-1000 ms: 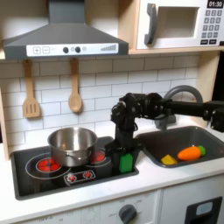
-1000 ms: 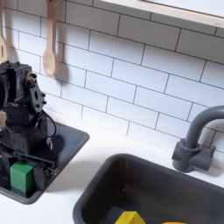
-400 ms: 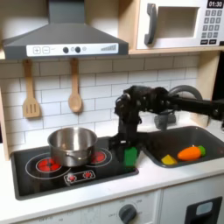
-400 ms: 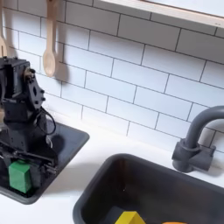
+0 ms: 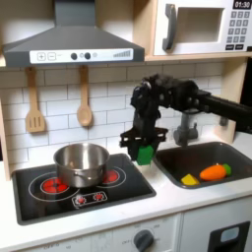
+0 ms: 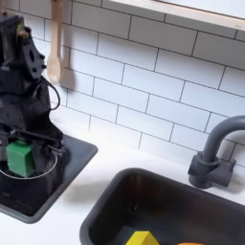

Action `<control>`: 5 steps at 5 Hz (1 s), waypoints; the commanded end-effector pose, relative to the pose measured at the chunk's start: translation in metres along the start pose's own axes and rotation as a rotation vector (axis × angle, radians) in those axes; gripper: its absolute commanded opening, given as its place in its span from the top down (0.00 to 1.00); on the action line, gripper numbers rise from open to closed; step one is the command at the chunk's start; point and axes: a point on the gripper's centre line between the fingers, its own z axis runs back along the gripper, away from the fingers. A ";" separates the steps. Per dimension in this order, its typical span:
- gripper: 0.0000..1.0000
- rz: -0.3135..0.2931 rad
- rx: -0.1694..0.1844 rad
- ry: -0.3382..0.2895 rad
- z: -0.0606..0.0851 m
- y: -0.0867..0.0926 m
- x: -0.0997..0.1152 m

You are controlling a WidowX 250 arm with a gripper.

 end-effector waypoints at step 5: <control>1.00 0.104 0.146 -0.142 0.002 0.080 0.061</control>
